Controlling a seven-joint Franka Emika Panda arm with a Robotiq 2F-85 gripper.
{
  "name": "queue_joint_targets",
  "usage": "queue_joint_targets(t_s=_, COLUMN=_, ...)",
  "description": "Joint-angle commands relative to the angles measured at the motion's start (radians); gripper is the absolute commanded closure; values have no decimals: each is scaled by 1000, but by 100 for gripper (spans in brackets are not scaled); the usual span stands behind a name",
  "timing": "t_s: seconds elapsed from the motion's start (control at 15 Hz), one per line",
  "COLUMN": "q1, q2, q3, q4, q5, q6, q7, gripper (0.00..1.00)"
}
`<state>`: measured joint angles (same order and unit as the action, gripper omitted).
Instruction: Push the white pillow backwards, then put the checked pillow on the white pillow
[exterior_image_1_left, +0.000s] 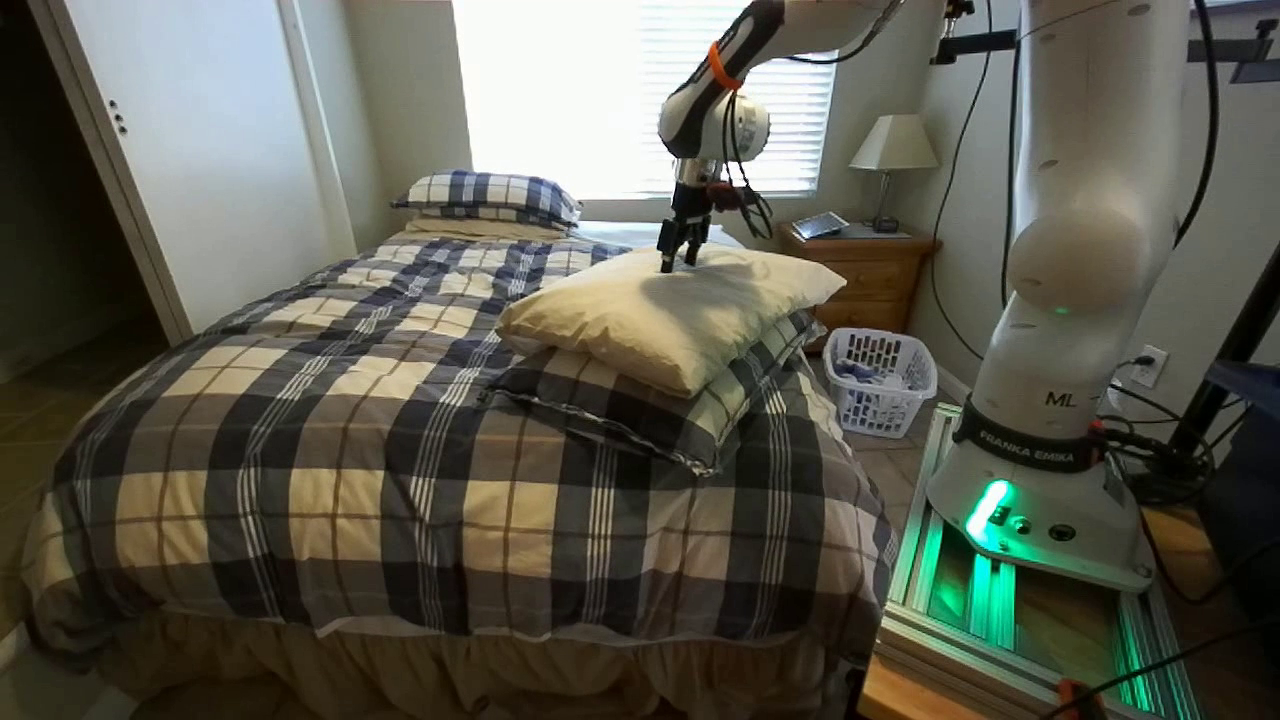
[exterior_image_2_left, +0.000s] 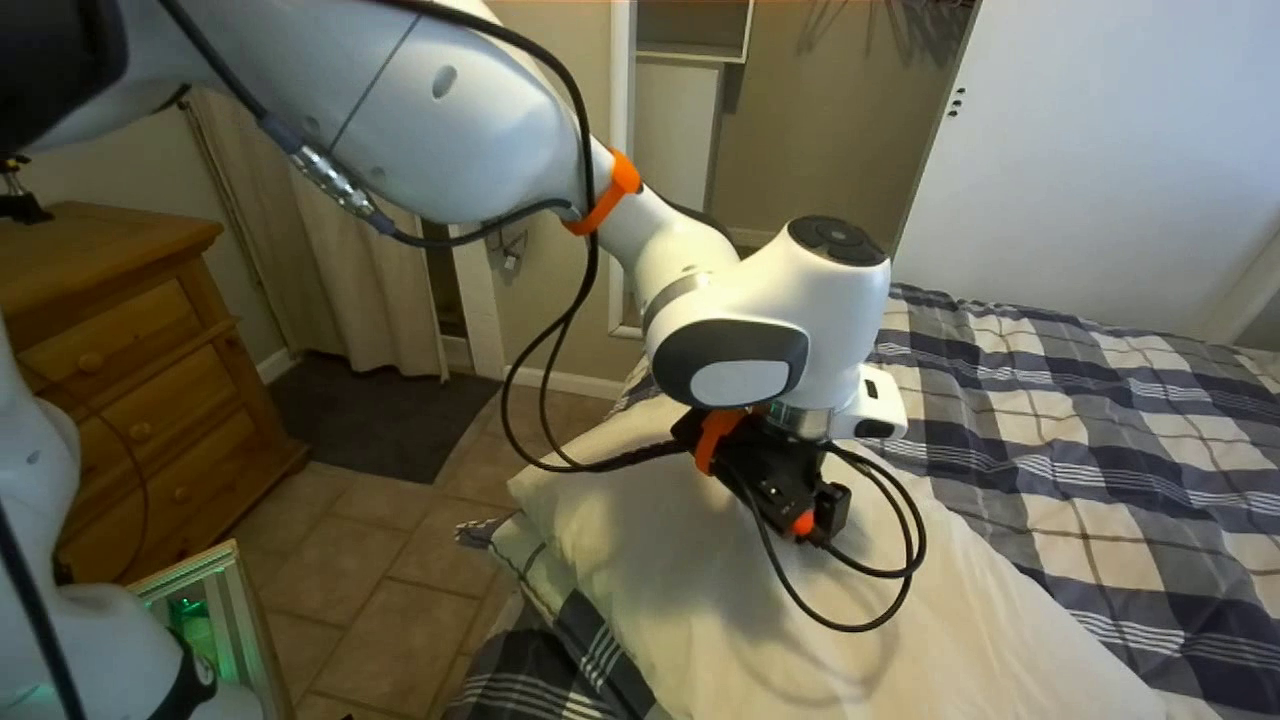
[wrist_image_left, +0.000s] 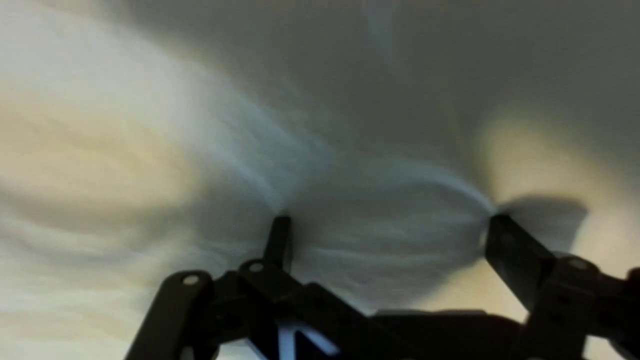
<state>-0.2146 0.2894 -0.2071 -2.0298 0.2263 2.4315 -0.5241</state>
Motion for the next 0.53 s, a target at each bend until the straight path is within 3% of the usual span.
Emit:
queue_joint_targets(t_s=0.0, q1=-50, q2=69, q3=59, q4=33, q5=12, q6=59, q7=6, gripper=25)
queue_joint_targets(t_s=0.07, q1=-55, q2=81, q3=67, q4=37, q5=7, q6=78, q7=12, gripper=26)
queue_joint_targets(t_s=0.47, q1=-94, q2=103, q3=106, q4=68, q5=15, q6=41, q7=15, gripper=69)
